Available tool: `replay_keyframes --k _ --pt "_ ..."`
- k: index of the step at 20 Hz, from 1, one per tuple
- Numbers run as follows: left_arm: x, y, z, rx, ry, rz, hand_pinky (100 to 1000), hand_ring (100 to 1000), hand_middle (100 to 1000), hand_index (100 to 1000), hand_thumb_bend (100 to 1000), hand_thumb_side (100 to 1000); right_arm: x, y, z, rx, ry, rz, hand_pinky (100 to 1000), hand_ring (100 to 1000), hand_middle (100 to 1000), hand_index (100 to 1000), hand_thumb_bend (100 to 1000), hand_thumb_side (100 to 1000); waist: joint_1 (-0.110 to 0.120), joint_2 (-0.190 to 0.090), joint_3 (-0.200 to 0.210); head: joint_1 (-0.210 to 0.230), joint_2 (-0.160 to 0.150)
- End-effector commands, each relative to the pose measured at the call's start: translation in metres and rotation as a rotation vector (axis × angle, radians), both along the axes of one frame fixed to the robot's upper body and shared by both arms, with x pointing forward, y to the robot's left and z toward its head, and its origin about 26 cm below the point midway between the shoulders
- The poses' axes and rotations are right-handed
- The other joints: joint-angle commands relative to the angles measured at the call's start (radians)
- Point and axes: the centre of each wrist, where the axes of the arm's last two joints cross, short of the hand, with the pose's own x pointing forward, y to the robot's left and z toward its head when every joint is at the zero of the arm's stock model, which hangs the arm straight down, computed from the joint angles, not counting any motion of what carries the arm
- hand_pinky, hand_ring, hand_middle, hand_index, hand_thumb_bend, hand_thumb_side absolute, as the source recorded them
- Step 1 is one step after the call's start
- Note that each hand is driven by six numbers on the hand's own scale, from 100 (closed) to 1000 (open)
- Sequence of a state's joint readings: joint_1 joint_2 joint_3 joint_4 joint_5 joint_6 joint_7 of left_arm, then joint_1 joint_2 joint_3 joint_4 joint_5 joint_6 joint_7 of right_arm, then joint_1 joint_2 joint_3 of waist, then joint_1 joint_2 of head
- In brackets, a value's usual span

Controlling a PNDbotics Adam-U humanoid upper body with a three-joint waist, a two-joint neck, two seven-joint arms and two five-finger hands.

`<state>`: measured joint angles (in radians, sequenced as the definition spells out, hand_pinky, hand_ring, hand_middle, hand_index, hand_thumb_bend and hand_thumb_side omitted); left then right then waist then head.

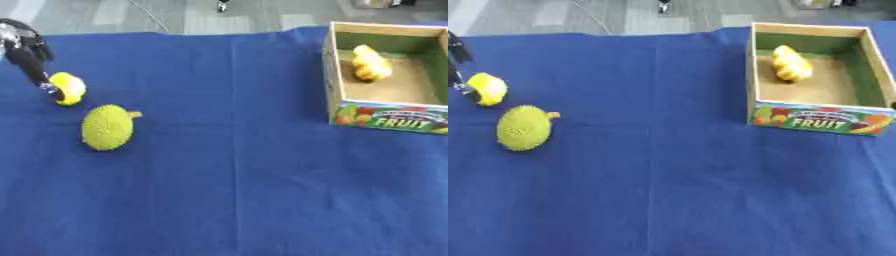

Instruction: Pick up the objects with one hand, pass them to the other hand, and then place them into the box on the other side of the table.

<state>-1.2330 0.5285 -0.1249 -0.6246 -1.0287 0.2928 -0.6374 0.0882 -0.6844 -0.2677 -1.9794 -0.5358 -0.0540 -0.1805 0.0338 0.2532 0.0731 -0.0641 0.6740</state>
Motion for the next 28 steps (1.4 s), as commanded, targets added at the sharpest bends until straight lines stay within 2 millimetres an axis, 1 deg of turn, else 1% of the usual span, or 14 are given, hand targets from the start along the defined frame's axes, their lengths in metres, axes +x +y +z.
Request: replay_keyframes --k 1,6,11,12,16,21,24,25,26,28 --pt "-0.002 0.006 0.014 0.001 -0.056 0.030 827 798 750 786 620 100 -0.001 0.003 0.008 -0.028 -0.016 0.009 662 883 882 963 100 700 -0.017 -0.016 -0.005 0.005 -0.017" --pt "-0.001 0.006 0.009 0.002 -0.076 0.056 820 797 757 769 558 100 0.001 0.006 0.007 -0.028 -0.003 0.021 661 883 882 962 100 711 -0.021 -0.012 -0.011 0.009 -0.021" --pt "0.001 0.004 0.006 0.045 -0.078 0.073 816 798 761 767 552 100 0.002 0.009 0.006 -0.039 0.012 0.032 663 884 883 963 100 717 -0.022 -0.009 -0.014 0.018 -0.022" --pt "0.001 0.005 0.004 0.050 -0.076 0.078 814 796 760 763 529 100 0.003 0.009 0.005 -0.041 0.014 0.034 663 888 883 963 100 718 -0.022 -0.008 -0.015 0.020 -0.023" --pt "0.002 0.009 -0.005 0.044 -0.032 0.111 818 802 769 773 521 100 0.003 0.010 0.004 -0.042 0.020 0.035 663 888 883 963 100 722 -0.022 -0.007 -0.019 0.026 -0.024" --pt "0.002 0.014 -0.015 0.036 0.001 0.151 818 802 770 773 490 100 0.003 0.011 0.004 -0.041 0.023 0.038 663 889 883 964 100 703 -0.023 -0.005 -0.024 0.029 -0.024" --pt "0.003 0.014 -0.018 0.031 0.013 0.155 812 793 754 761 438 100 0.003 0.011 0.003 -0.040 0.025 0.038 665 889 883 964 100 703 -0.023 -0.004 -0.025 0.031 -0.024" --pt "0.003 0.013 -0.019 0.029 0.019 0.156 808 787 745 753 393 100 0.003 0.011 0.003 -0.040 0.027 0.038 665 889 883 964 100 703 -0.023 -0.004 -0.025 0.032 -0.024" --pt "0.003 0.013 -0.020 0.027 0.026 0.156 808 786 742 747 376 100 0.003 0.011 0.003 -0.040 0.028 0.037 665 889 883 964 100 703 -0.023 -0.004 -0.026 0.032 -0.023" --pt "0.004 0.013 -0.023 0.023 0.038 0.154 803 778 724 722 302 100 0.003 0.011 0.003 -0.040 0.029 0.037 665 889 883 964 100 702 -0.023 -0.004 -0.026 0.033 -0.022"
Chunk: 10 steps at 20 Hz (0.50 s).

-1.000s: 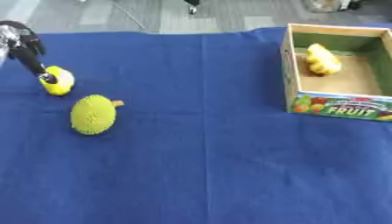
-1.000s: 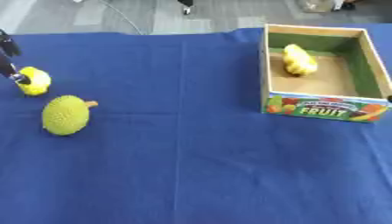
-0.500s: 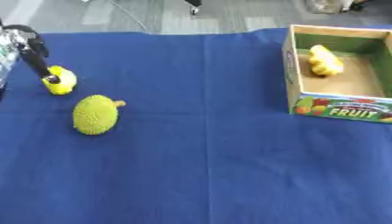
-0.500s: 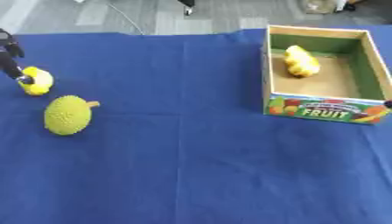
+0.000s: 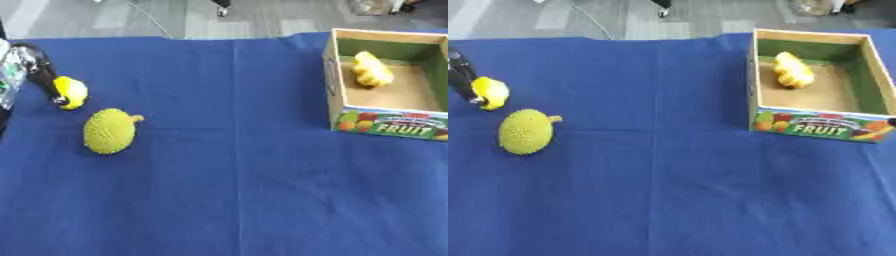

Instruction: Pick up the objects with one hand, pass them to the other hand, and then place them into the box on the other side of the table.

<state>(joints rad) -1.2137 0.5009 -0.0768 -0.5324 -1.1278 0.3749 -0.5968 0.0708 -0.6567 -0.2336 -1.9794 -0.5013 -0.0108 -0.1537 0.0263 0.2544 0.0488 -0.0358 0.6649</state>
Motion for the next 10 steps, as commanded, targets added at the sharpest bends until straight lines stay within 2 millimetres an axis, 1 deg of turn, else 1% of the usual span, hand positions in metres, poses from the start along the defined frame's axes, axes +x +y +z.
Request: replay_keyframes --k 1,3,7,10 --pt "-0.0005 0.0038 0.0106 -0.002 -0.011 0.008 798 771 712 706 268 100 -0.0010 0.0010 0.0098 -0.029 -0.021 0.005 665 889 883 964 100 702 -0.016 -0.006 -0.002 0.005 -0.012" --pt "-0.0005 0.0036 0.0103 -0.007 -0.005 0.004 789 761 695 681 238 100 -0.0011 0.0009 0.0097 -0.029 -0.020 0.004 665 889 883 964 100 702 -0.016 -0.007 -0.002 0.005 -0.011" --pt "-0.0004 0.0016 0.0133 0.000 -0.011 -0.006 779 749 676 652 214 100 -0.0013 0.0006 0.0097 -0.028 -0.018 0.004 665 889 883 964 100 701 -0.016 -0.009 -0.002 0.007 -0.008" --pt "-0.0005 0.0004 0.0149 0.012 -0.025 -0.013 756 722 630 612 182 100 -0.0017 0.0004 0.0093 -0.027 -0.013 0.001 665 889 883 965 100 704 -0.016 -0.011 -0.003 0.007 -0.009"
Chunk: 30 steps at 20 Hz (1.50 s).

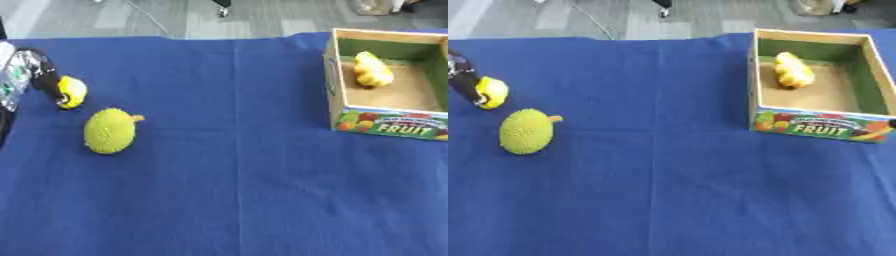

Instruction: Pick up the objects with one hand, pass them to the other hand, and then place them into the box on the other side of the table.

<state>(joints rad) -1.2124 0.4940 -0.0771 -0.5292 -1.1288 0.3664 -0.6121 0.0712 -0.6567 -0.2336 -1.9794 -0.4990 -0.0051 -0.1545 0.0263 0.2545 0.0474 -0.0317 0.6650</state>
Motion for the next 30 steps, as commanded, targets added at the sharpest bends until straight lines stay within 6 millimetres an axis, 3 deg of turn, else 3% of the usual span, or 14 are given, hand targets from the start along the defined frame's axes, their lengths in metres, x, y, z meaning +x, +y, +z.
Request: replay_keyframes --k 1,6,10,15,19,23,30 --pt "-0.001 0.002 0.019 0.020 -0.056 -0.004 747 709 613 598 167 100 -0.002 0.000 0.009 -0.025 -0.017 0.003 665 889 883 965 100 705 -0.015 -0.012 -0.002 0.003 -0.009" --pt "-0.004 -0.002 0.035 0.013 -0.141 -0.040 716 664 566 567 162 100 -0.002 0.000 0.009 -0.024 -0.015 0.002 665 889 883 964 100 701 -0.014 -0.016 -0.001 0.002 -0.003" --pt "-0.014 -0.006 0.063 0.015 -0.251 -0.116 701 634 542 551 135 100 -0.003 -0.001 0.010 -0.027 -0.015 0.000 665 889 883 965 100 697 -0.013 -0.021 0.005 -0.002 0.002" --pt "-0.041 -0.014 0.099 -0.041 -0.462 -0.253 663 569 490 504 100 100 -0.004 -0.003 0.010 -0.032 -0.019 -0.007 665 889 884 965 100 689 -0.015 -0.025 0.012 -0.017 0.009" --pt "-0.070 -0.020 0.116 -0.148 -0.648 -0.350 628 527 464 510 100 100 -0.005 -0.004 0.010 -0.030 -0.024 -0.013 664 889 884 964 100 688 -0.016 -0.025 0.016 -0.028 0.012" --pt "-0.101 -0.031 0.120 -0.304 -0.843 -0.427 603 498 439 498 100 100 -0.005 -0.005 0.010 -0.027 -0.029 -0.020 664 889 883 963 100 682 -0.018 -0.025 0.018 -0.037 0.010" --pt "-0.145 -0.055 0.098 -0.551 -1.034 -0.461 576 474 415 484 100 145 -0.004 -0.005 0.013 -0.030 -0.045 -0.015 664 889 882 962 100 674 -0.019 -0.022 0.016 -0.056 0.010"
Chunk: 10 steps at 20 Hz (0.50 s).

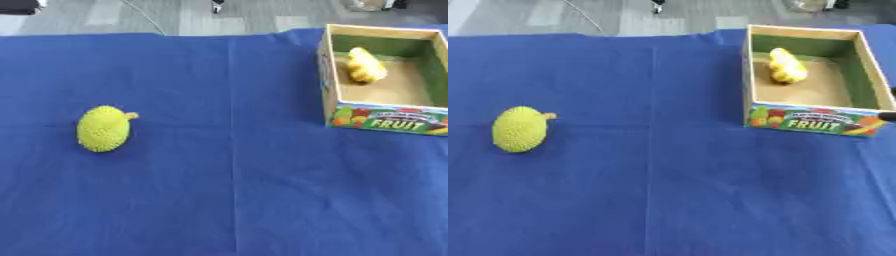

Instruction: Pick up the objects with one hand, pass them to the other hand, and then place them into the box on the other side of the table.

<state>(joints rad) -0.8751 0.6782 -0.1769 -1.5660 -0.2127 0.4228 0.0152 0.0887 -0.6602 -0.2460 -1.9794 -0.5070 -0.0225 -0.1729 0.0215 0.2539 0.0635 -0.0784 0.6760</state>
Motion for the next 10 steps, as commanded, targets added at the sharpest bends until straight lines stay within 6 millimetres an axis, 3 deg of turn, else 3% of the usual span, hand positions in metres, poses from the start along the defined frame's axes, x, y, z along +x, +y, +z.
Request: replay_keyframes --k 1,10 --pt "-0.025 -0.008 0.010 -0.073 -0.093 -0.036 574 471 413 483 100 149 -0.001 -0.001 0.015 -0.042 -0.035 0.012 664 889 882 962 100 674 -0.014 -0.022 -0.001 -0.014 -0.001" --pt "-0.047 -0.026 -0.032 -0.231 -0.099 -0.069 561 459 399 475 100 188 0.000 -0.001 0.018 -0.067 -0.036 0.032 665 891 883 962 100 666 -0.016 -0.031 -0.001 -0.027 0.013"
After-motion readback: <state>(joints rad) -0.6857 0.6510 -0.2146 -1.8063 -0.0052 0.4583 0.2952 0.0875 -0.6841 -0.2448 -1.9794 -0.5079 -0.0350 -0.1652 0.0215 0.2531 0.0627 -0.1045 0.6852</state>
